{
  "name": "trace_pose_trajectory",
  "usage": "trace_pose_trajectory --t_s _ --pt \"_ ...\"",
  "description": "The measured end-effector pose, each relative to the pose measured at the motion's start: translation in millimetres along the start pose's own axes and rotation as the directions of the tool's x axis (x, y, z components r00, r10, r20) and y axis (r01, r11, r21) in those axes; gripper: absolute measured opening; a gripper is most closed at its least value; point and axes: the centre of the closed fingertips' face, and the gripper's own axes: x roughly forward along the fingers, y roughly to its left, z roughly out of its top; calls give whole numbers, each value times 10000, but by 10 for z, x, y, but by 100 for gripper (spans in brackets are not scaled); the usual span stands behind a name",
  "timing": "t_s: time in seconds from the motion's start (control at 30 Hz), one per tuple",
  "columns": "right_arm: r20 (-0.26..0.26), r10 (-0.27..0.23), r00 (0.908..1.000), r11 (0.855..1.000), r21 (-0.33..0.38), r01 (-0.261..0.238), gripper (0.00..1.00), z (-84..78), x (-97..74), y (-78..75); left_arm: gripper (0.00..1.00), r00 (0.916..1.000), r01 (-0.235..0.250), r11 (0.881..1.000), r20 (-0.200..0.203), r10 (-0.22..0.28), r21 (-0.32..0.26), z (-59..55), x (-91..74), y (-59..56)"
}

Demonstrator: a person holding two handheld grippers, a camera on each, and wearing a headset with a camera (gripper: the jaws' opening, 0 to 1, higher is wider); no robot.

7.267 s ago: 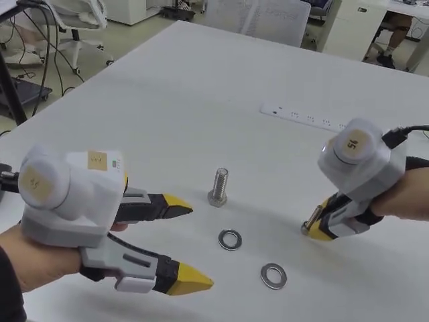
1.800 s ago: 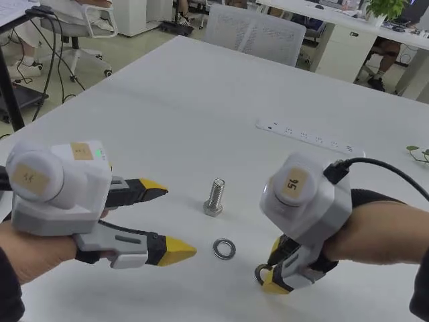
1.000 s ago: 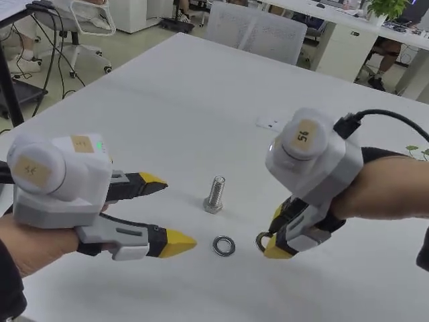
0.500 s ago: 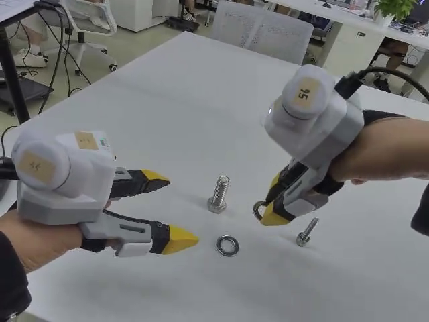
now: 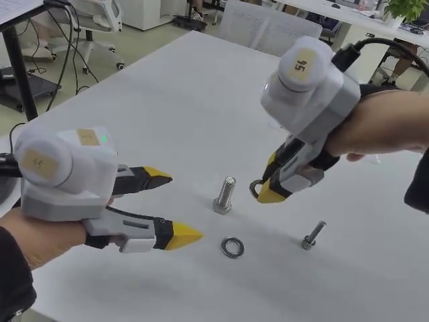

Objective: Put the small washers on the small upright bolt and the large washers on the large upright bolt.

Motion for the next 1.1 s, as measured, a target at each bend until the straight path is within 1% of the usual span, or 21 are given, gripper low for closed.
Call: trace_pose_trajectory --t_s 0.13,0.37,0.57,0.87,1.1 --pt "-40 -7 10000 9999 -156 7 23 46 16 -38 62 9999 -137 9999 56 137 -72 5 -15 35" --pt "27 56 10000 9991 -410 -55 23 170 41 -101 62 9998 -185 9998 -32 185 -77 -19 -9 51" --pt "-74 199 9998 9978 -638 -204 23 232 117 -188 61 9997 -242 9997 -75 241 -103 -33 -9 70" --pt "-285 438 9986 9950 -887 -462 23 266 241 -272 61 9995 -288 9995 -154 286 -100 -54 5 79" --pt "-468 611 9970 9930 -981 -654 23 270 350 -325 61 9993 -271 9996 -247 271 24 -63 21 75"
